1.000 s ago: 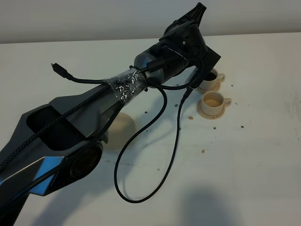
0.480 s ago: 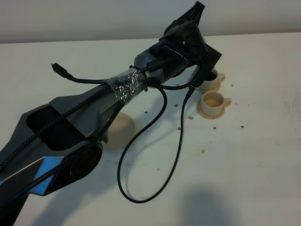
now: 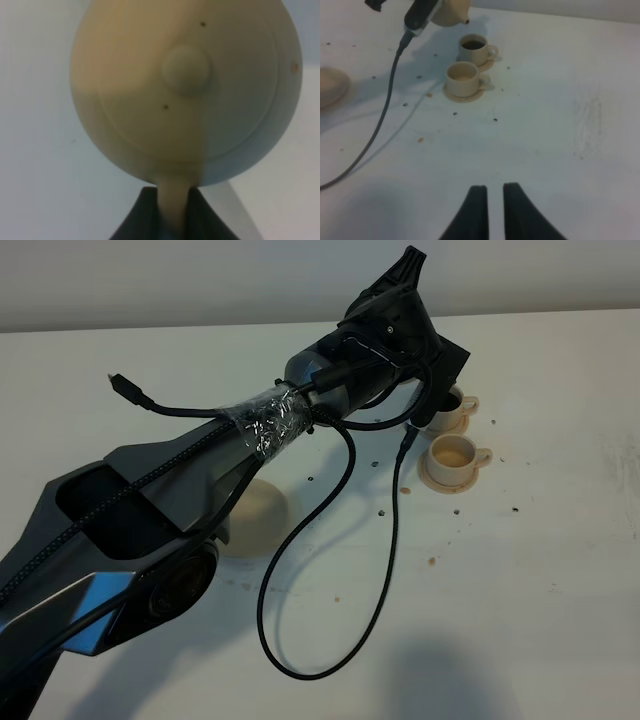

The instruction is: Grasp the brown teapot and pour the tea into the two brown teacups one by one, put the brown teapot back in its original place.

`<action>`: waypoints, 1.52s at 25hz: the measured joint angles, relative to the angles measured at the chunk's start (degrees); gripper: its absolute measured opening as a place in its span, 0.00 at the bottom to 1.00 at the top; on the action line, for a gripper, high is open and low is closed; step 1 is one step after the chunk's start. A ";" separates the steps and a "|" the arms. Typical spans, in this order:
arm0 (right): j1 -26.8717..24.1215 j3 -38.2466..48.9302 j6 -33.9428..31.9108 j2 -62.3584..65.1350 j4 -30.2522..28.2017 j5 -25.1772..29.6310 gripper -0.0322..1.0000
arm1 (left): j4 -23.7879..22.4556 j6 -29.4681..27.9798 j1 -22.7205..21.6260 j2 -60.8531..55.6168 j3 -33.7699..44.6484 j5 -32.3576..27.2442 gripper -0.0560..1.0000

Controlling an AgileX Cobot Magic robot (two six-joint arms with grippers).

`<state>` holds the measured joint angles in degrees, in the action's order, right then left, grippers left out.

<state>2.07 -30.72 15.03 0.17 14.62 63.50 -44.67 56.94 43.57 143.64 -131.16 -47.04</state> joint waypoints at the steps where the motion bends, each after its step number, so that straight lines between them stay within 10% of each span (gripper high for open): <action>1: 0.00 0.00 0.00 0.00 0.00 0.00 0.11 | 0.63 -0.03 -0.07 0.00 0.00 -0.18 0.13; 7: 0.00 0.00 -0.04 0.00 0.00 0.00 0.11 | 3.40 -1.90 -1.06 -0.09 0.00 -0.40 0.13; 20: 0.00 0.00 -0.48 0.00 0.00 -0.06 0.11 | 25.22 -2.65 -9.69 -5.25 -0.23 -9.39 0.13; 38: 0.00 0.00 -0.64 0.00 0.00 -0.08 0.11 | 30.70 -2.90 -10.77 -5.27 -0.23 -15.41 0.13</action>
<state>2.07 -30.72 14.39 0.17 14.62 63.42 -13.97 54.04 32.80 138.37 -131.40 -62.45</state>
